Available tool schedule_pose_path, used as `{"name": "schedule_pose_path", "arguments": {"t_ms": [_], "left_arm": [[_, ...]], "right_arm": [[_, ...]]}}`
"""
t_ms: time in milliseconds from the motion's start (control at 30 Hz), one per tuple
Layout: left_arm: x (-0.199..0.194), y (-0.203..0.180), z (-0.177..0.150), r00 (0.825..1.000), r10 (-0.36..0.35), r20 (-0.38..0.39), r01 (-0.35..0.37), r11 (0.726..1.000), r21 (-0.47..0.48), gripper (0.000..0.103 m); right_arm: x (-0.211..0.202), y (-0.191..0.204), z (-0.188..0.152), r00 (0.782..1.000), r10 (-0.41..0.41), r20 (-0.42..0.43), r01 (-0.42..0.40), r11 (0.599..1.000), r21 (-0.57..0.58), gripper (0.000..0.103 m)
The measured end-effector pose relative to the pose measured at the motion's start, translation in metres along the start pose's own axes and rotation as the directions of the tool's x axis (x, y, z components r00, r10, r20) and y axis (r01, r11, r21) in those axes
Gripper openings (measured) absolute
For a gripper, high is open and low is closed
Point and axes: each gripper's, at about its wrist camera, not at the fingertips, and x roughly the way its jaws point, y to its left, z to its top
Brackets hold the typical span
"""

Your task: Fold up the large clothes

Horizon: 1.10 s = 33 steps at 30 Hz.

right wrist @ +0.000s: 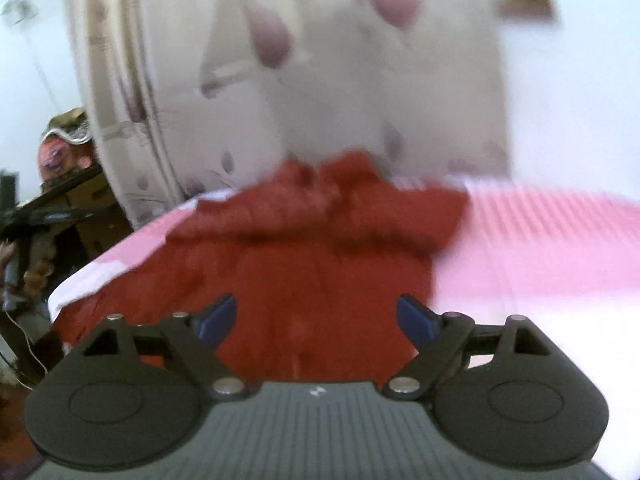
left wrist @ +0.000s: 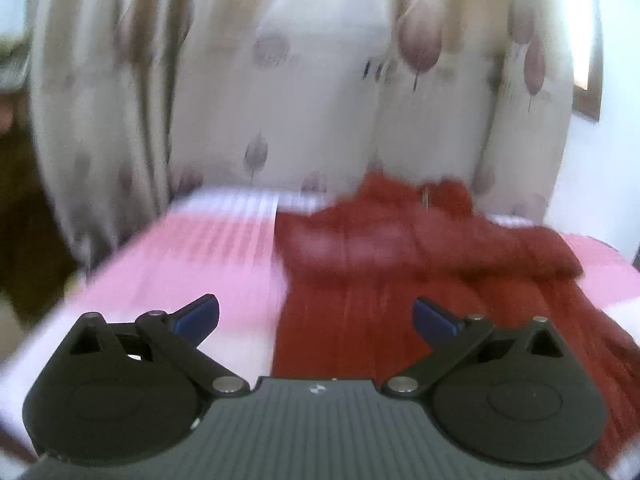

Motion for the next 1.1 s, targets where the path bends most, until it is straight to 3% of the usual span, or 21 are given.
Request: {"name": "schedule_pose_path", "arguments": {"t_ms": [133,233,333,400,433,500,567,633,733,867,900,1000,1033,1067,1100], "left_arm": [[-0.011,0.02,-0.047,0.994,-0.048,-0.1,0.034,0.99,-0.137,0.096],[-0.006,0.022,-0.064,0.987,-0.09,-0.134,0.066,0.983,-0.17,0.092],[0.006,0.023,-0.076,0.978,-0.124,-0.166,0.086,0.972,-0.218,0.092],[0.016,0.026,-0.082,0.969,-0.163,-0.187,0.102,0.949,-0.298,0.092],[0.02,0.027,-0.084,0.964,-0.184,-0.193,0.114,0.938,-0.326,0.093],[0.023,0.021,-0.085,0.967,-0.175,-0.187,0.112,0.945,-0.308,0.092],[0.026,0.013,-0.084,0.967,-0.17,-0.189,0.115,0.956,-0.271,0.08],[0.025,0.007,-0.083,0.964,-0.187,-0.187,0.143,0.964,-0.225,0.046],[0.02,0.014,-0.081,0.956,-0.239,-0.169,0.197,0.953,-0.232,0.032],[0.016,0.01,-0.078,0.959,-0.245,-0.141,0.213,0.955,-0.206,0.034],[0.017,0.005,-0.076,0.964,-0.224,-0.147,0.195,0.963,-0.184,0.042],[0.022,-0.005,-0.074,0.963,-0.213,-0.167,0.185,0.968,-0.168,0.085],[0.024,-0.005,-0.075,0.962,-0.217,-0.166,0.186,0.965,-0.184,0.085],[0.028,-0.002,-0.077,0.957,-0.232,-0.175,0.194,0.958,-0.209,0.077],[0.032,-0.001,-0.079,0.948,-0.252,-0.194,0.204,0.951,-0.233,0.048]], "right_arm": [[-0.017,0.008,-0.034,1.0,-0.003,-0.006,0.004,1.0,0.026,0.087],[-0.006,0.001,-0.045,1.0,0.023,-0.015,-0.021,0.991,0.131,0.087],[0.012,-0.014,-0.057,0.998,0.062,-0.027,-0.051,0.952,0.303,0.087],[0.022,-0.021,-0.064,0.993,0.119,-0.016,-0.102,0.91,0.401,0.087],[0.03,-0.019,-0.068,0.991,0.135,-0.018,-0.114,0.893,0.436,0.088],[0.04,-0.015,-0.074,0.99,0.139,-0.022,-0.115,0.889,0.442,0.087],[0.049,-0.004,-0.071,0.989,0.144,-0.035,-0.117,0.905,0.41,0.076],[0.055,0.0,-0.069,0.988,0.144,-0.047,-0.113,0.91,0.399,0.047],[0.054,-0.002,-0.068,0.99,0.135,-0.042,-0.109,0.917,0.384,0.027],[0.047,-0.011,-0.07,0.987,0.157,-0.015,-0.137,0.902,0.41,0.023],[0.047,-0.012,-0.069,0.985,0.17,-0.011,-0.15,0.897,0.416,0.023],[0.054,-0.016,-0.066,0.986,0.163,-0.044,-0.128,0.892,0.434,0.035],[0.057,-0.018,-0.067,0.983,0.177,-0.047,-0.137,0.882,0.45,0.041],[0.059,-0.018,-0.068,0.982,0.18,-0.049,-0.139,0.879,0.456,0.041],[0.062,-0.016,-0.069,0.983,0.178,-0.048,-0.138,0.881,0.452,0.041]]}}
